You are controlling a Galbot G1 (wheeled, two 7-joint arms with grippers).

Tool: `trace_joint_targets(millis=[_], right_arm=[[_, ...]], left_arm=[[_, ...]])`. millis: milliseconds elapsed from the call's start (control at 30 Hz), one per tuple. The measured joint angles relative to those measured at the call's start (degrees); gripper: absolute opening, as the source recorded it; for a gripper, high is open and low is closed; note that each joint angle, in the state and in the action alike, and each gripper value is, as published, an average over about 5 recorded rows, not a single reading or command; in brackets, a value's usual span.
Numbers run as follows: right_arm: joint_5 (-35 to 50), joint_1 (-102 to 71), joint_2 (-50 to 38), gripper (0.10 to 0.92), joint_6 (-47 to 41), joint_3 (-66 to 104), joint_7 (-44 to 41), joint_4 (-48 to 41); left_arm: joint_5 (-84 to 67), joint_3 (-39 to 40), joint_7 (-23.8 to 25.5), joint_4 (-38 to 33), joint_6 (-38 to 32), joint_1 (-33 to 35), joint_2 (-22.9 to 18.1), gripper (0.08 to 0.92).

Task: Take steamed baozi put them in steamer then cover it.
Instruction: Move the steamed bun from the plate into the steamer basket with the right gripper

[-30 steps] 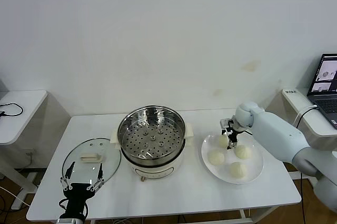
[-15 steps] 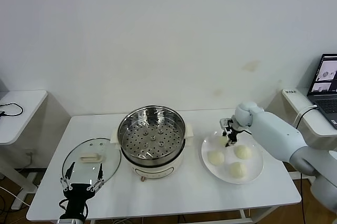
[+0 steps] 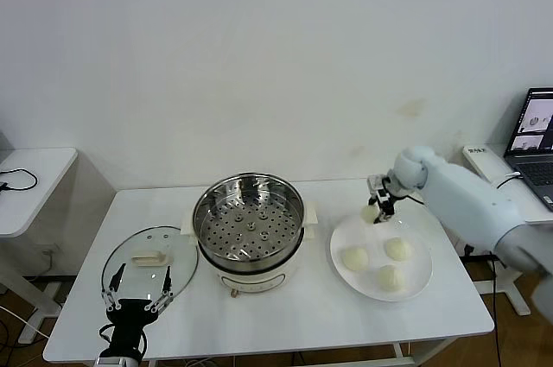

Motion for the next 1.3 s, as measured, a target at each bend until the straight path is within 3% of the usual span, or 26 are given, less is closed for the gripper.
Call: trace_joint_targets(millis=[400, 733, 1000, 1300], right_arm=[[13.60, 16.54, -0.34, 0.547, -1.84, -10.76, -0.26, 10.19], [20.91, 22.93, 9.18, 0.543, -0.63, -16.82, 1.65, 11.06], [20.86, 22.93, 19.35, 0.543, 4.87, -20.50, 3.42, 6.57], [13.26, 19.34, 28.56, 0.543, 14.63, -22.26, 5.63, -0.93]], left_arm=[[-1.05, 0.19, 0.09, -0.01, 0.48, -0.52, 0.84, 0.823], [-2.42, -0.53, 0.15, 0.68, 0.74, -0.94, 1.79, 0.823], [-3.17, -1.52, 0.24, 0.61, 0.74, -0.08, 1.82, 0.823], [-3.06, -2.09, 0.27, -0.66, 0.76, 1.07, 0.84, 0.823]])
